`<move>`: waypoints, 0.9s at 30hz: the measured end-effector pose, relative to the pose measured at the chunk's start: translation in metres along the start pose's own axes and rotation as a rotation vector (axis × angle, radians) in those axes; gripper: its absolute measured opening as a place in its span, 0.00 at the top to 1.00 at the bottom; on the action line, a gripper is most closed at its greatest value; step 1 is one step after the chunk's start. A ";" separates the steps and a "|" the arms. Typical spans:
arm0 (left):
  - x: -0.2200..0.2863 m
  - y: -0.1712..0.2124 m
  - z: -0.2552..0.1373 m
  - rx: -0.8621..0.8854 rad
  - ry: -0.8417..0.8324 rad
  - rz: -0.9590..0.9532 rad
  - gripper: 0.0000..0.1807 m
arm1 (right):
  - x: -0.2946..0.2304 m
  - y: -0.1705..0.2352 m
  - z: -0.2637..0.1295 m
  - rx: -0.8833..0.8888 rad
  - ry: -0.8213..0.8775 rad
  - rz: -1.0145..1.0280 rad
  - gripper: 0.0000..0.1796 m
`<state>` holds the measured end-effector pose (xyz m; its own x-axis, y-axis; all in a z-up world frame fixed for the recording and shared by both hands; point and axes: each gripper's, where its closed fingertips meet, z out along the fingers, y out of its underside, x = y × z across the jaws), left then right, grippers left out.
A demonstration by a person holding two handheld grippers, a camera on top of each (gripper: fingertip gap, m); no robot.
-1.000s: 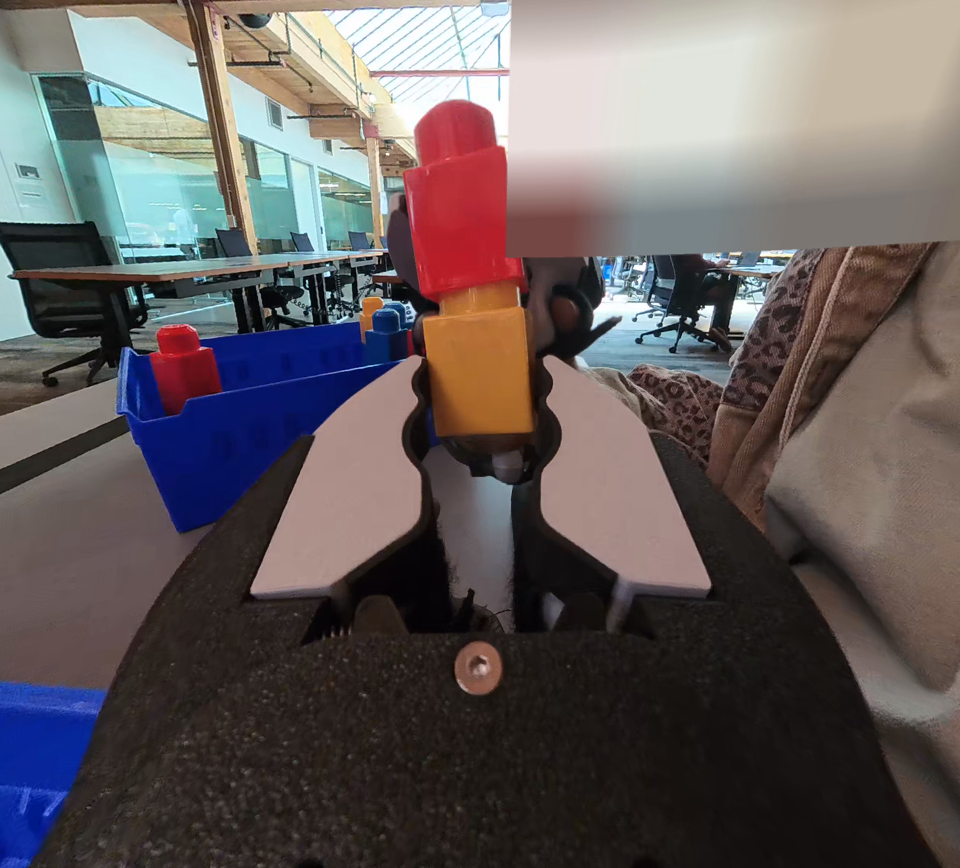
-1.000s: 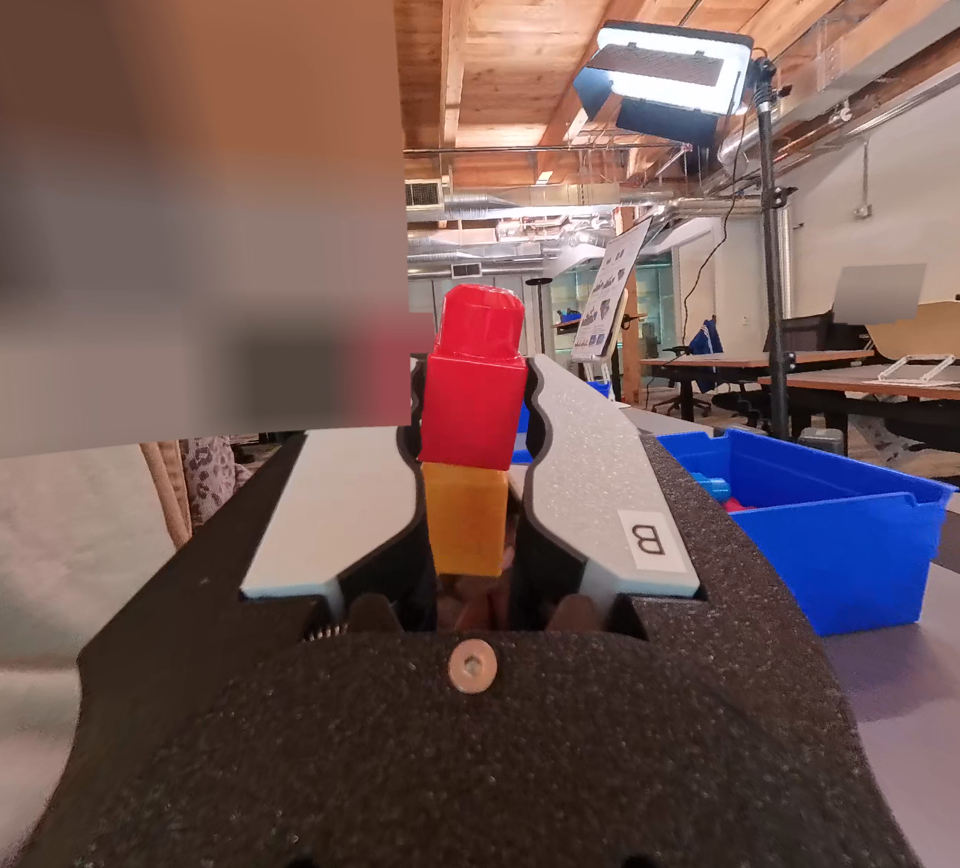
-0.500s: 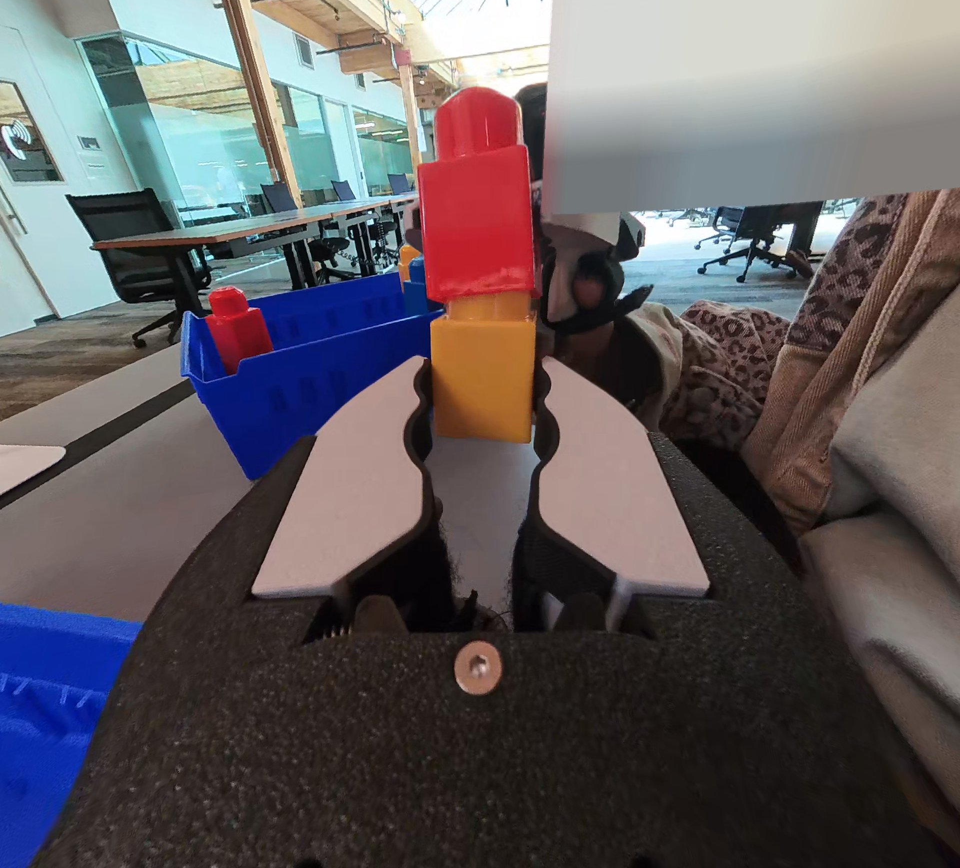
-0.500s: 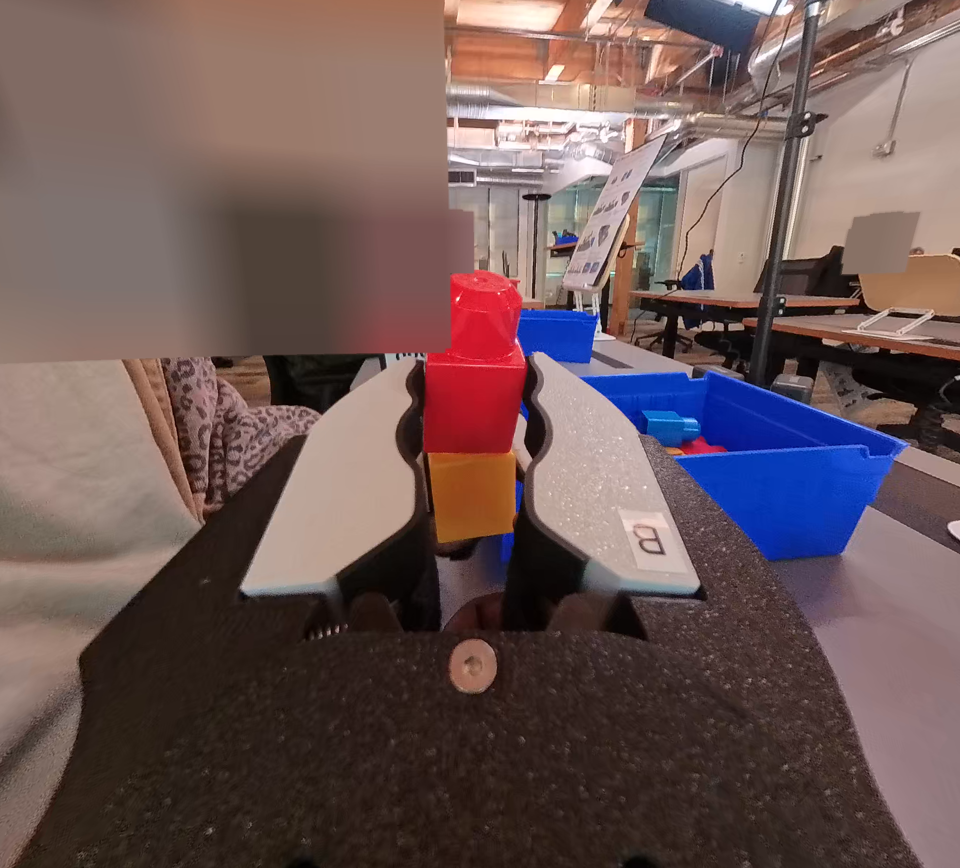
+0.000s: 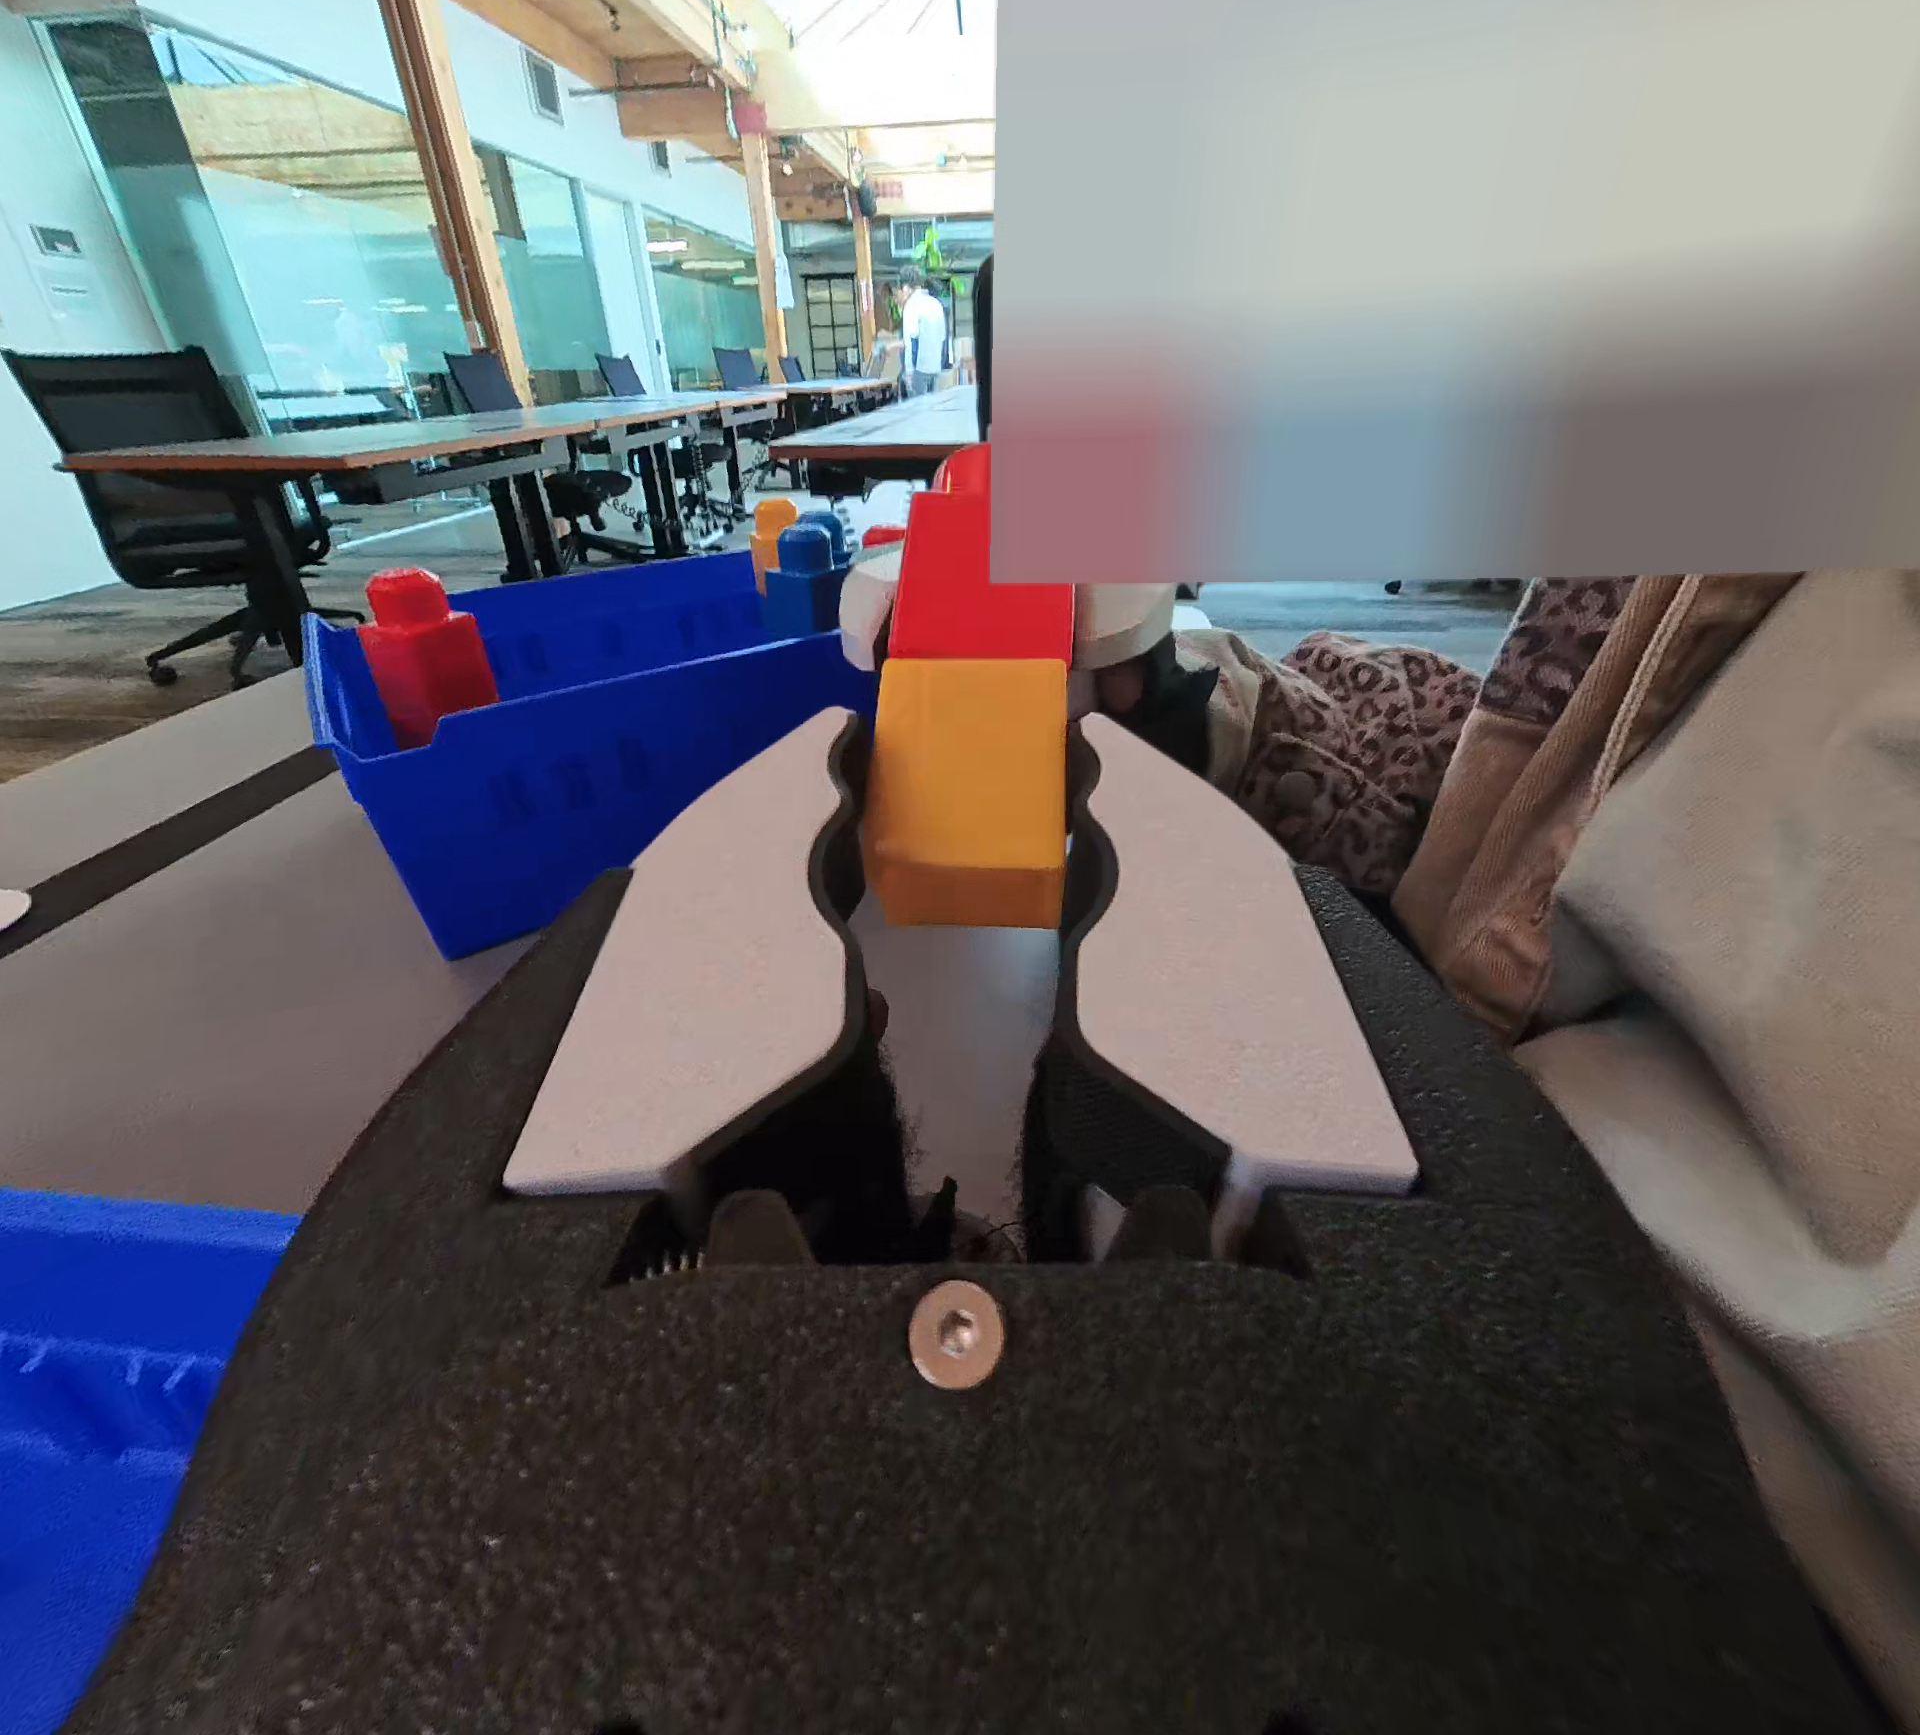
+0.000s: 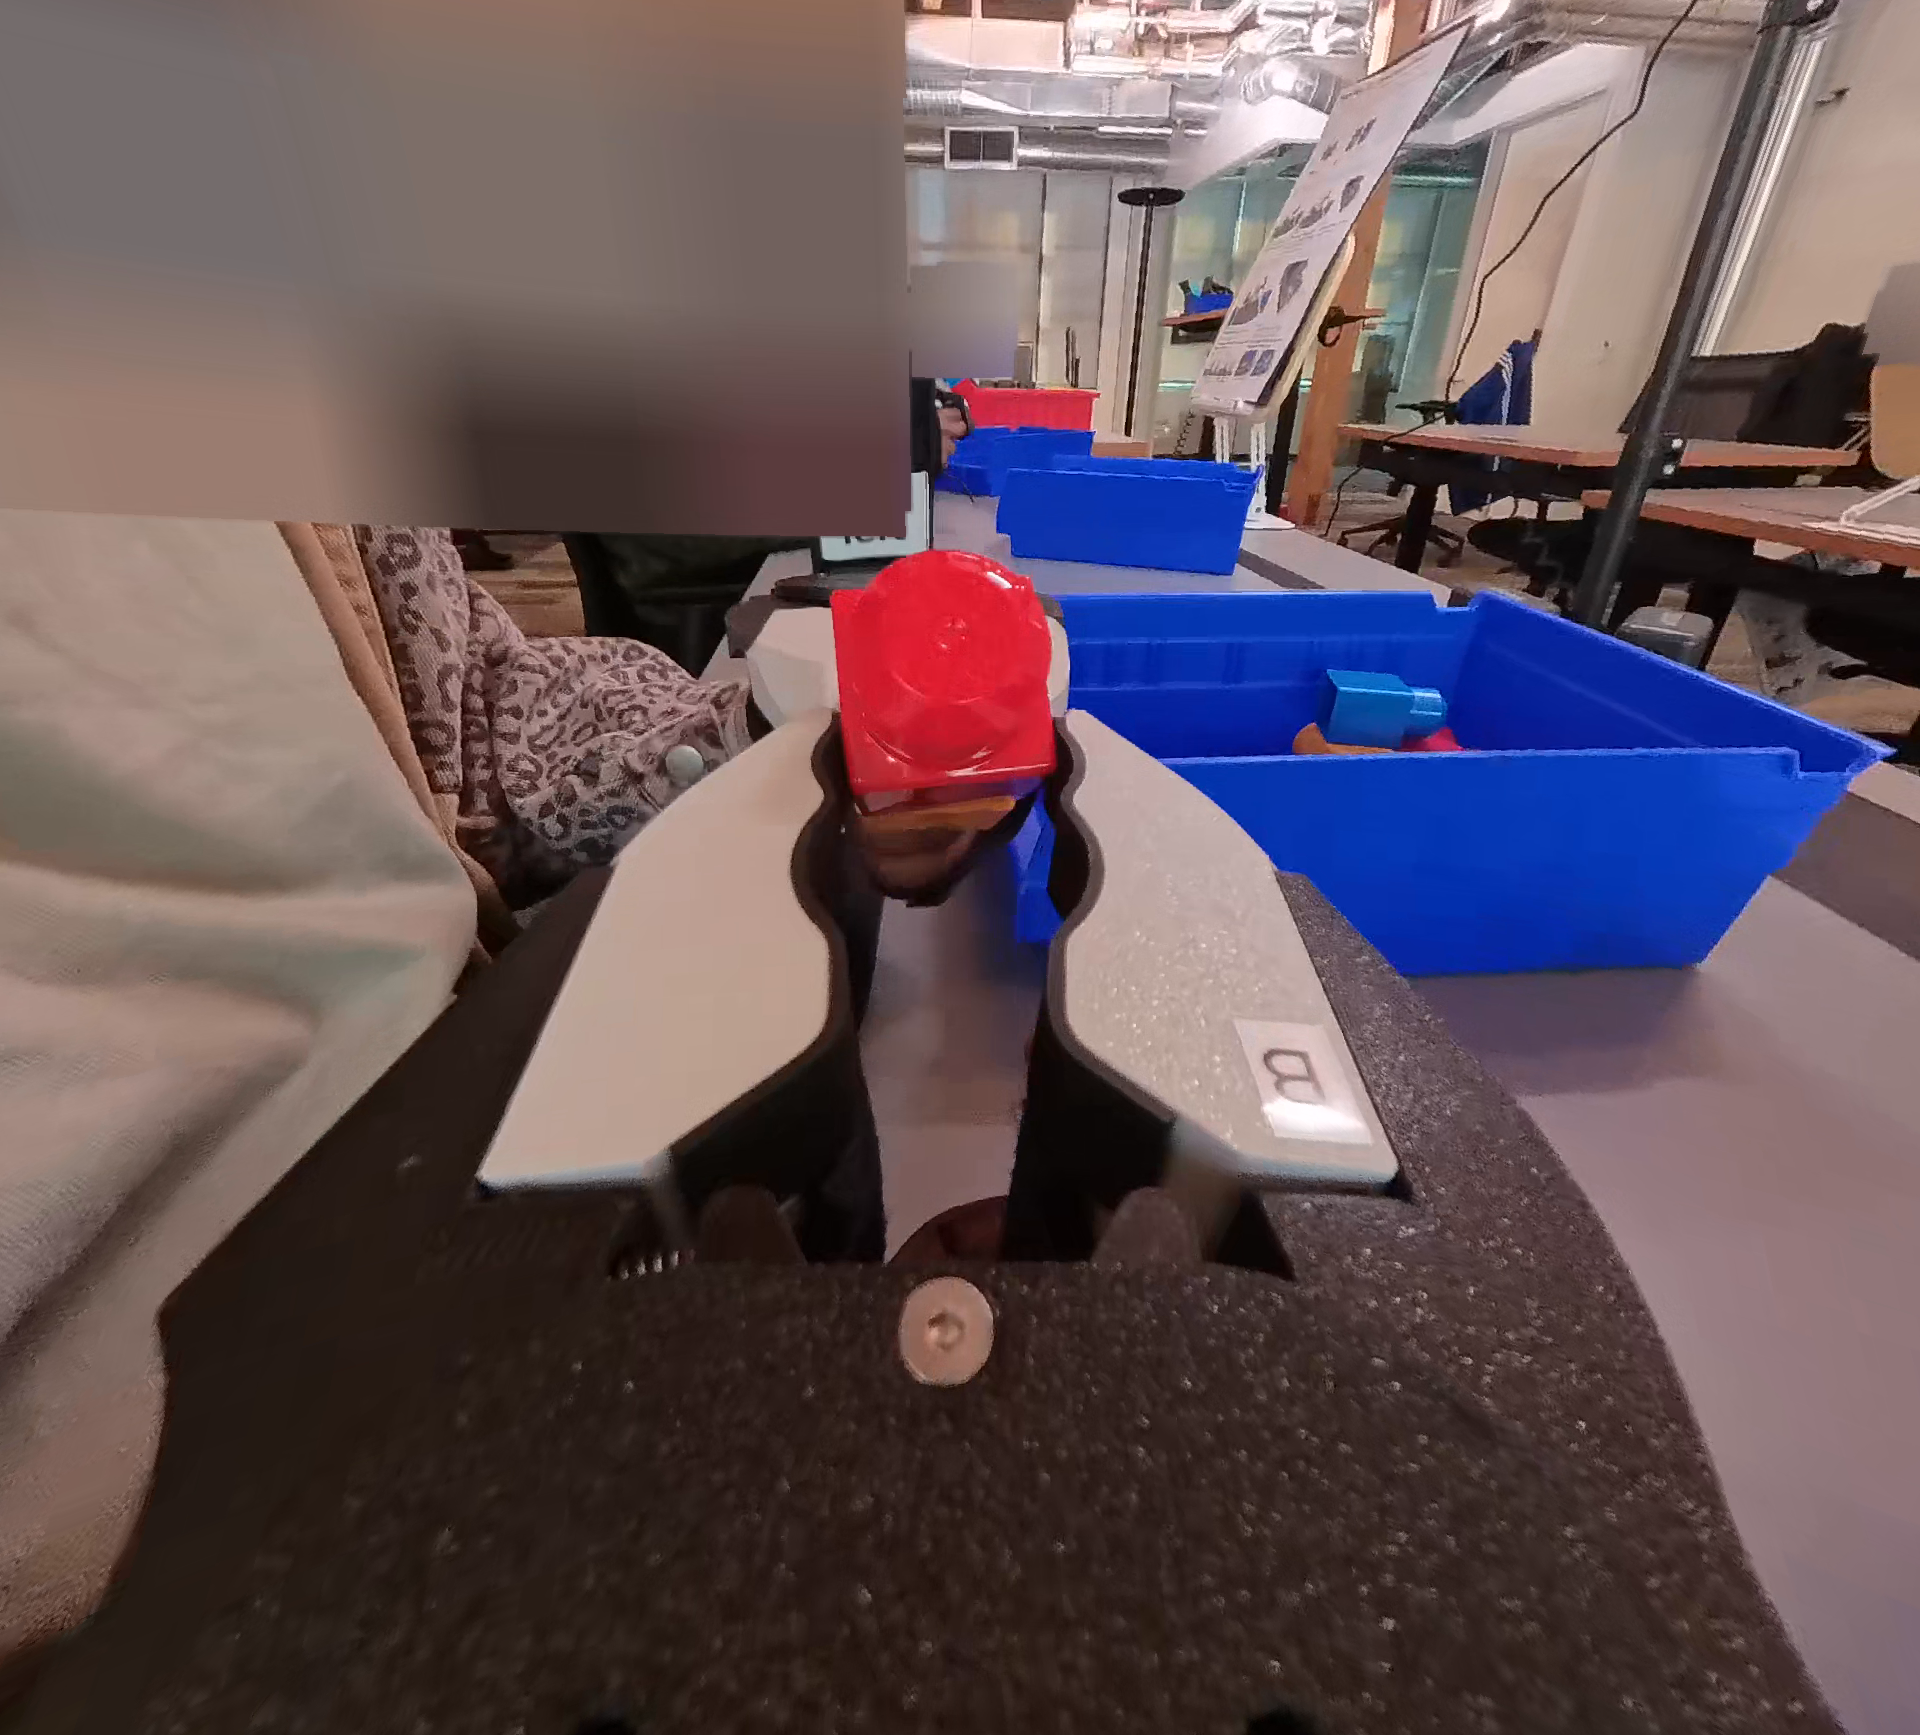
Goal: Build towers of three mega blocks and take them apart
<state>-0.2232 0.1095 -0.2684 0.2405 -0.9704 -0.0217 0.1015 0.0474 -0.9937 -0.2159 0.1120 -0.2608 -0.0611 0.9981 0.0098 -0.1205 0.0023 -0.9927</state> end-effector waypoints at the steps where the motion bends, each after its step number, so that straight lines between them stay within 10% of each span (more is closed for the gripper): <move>1: -0.001 0.004 -0.001 -0.023 0.000 -0.001 0.80 | 0.001 0.003 0.000 -0.012 0.002 -0.005 0.80; 27: 0.002 -0.001 -0.004 -0.002 0.000 0.047 0.76 | -0.004 0.003 0.003 -0.004 -0.020 0.010 0.80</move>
<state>-0.2272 0.1068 -0.2675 0.2448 -0.9672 -0.0680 0.0882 0.0921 -0.9918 -0.2193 0.1080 -0.2636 -0.0820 0.9966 0.0025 -0.1154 -0.0070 -0.9933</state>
